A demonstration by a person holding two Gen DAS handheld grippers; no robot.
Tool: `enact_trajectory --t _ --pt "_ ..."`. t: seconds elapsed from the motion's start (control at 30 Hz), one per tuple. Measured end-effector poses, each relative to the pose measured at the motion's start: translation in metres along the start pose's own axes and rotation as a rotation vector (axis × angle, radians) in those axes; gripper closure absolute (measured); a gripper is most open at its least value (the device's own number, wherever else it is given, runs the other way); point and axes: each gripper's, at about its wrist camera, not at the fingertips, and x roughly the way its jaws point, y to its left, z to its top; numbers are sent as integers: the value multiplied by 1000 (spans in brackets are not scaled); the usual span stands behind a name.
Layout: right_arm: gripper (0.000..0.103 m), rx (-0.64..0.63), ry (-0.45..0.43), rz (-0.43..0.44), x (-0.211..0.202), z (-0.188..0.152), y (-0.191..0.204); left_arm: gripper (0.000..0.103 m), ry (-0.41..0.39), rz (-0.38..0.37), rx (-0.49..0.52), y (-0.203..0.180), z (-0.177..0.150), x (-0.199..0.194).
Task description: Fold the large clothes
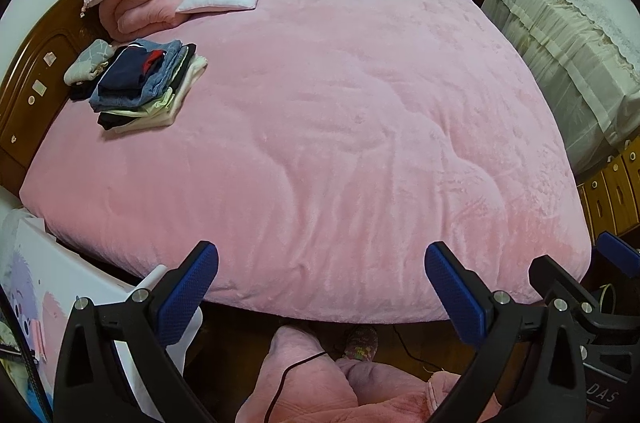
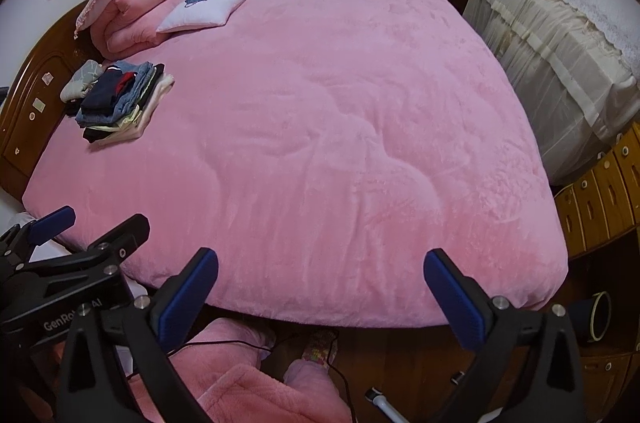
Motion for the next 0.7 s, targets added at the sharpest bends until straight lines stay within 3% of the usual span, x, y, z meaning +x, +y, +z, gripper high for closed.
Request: enact_trajectory --t 0.7 --pt "0 26 39 -13 12 5 -7 1 15 -6 4 -1 8 5"
